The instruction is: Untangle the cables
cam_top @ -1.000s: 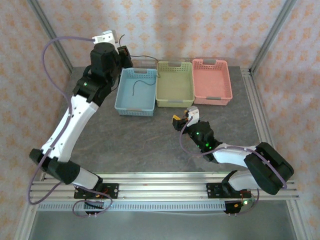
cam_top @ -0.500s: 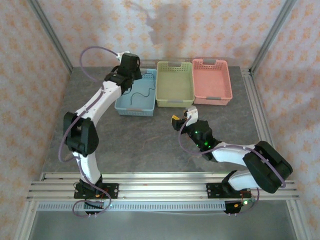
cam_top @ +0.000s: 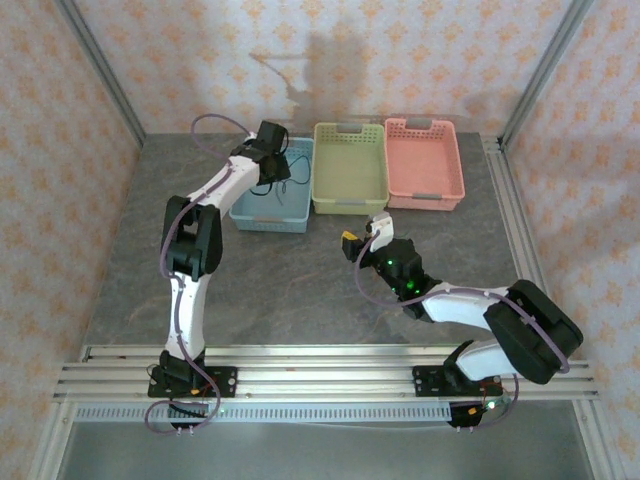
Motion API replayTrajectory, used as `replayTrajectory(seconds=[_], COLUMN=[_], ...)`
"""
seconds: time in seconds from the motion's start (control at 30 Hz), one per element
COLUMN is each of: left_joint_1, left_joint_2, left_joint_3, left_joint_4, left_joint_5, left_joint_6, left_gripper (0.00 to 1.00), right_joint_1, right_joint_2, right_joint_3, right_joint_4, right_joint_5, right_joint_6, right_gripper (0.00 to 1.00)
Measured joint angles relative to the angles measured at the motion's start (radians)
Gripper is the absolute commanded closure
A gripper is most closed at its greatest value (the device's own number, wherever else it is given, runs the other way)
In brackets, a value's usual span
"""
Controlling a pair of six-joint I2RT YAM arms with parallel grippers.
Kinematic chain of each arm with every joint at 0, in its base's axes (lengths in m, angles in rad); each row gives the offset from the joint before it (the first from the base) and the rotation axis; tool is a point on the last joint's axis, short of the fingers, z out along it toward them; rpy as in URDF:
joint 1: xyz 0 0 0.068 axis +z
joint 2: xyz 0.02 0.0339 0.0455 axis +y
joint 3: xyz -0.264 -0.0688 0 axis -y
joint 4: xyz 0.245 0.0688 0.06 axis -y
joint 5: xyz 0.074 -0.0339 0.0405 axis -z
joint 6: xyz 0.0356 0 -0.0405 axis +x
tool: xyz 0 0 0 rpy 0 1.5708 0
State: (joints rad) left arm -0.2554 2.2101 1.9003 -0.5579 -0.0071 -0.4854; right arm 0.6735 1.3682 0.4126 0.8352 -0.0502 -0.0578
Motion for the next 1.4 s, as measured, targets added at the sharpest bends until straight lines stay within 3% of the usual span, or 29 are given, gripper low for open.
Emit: replayTrajectory(seconds=[0.13,0.27,0.47,0.6,0.83,0.97,1.23,1.4], left_joint_1=[0.000,0.000,0.000,0.000,-0.058,-0.076,-0.071,-0.071], left_joint_2=[-0.069,-0.224,-0.505,-0.626,-0.721,-0.792,-0.908,-1.002], left_joint_3=[-0.005,-0.063,-0.233,-0.406,-0.731,-0.895,-1.130,-1.201], left_joint_4=[-0.026,-0.026,0.026,0.111,0.237,0.340,0.500,0.526], left_joint_5=[0.000,-0.021,-0.052,-0.014,0.053,0.052,0.043,0.005], left_joint_6=[0.011,0.011,0.006,-0.013,-0.001,0.023,0.026,0.022], left_gripper=[0.22,0.18,0.19,0.21,0.22,0.27,0.28,0.28], right_joint_1=[0.000,0.000,0.000,0.000,0.000,0.000,-0.009,-0.070], right_joint_2=[0.005,0.006,0.011,0.011,-0.009,-0.056,-0.049,-0.023], right_joint_3=[0.009,0.013,0.014,0.014,0.018,0.025,0.109,0.146], right_joint_4=[-0.009,-0.013,-0.020,-0.027,-0.066,-0.115,-0.275,-0.367], right_joint_5=[-0.002,-0.002,-0.002,-0.002,0.034,0.106,0.290,0.312], right_joint_6=[-0.003,-0.004,-0.005,-0.007,-0.006,-0.003,0.027,0.085], right_gripper=[0.38,0.37,0.38,0.38,0.39,0.42,0.54,0.55])
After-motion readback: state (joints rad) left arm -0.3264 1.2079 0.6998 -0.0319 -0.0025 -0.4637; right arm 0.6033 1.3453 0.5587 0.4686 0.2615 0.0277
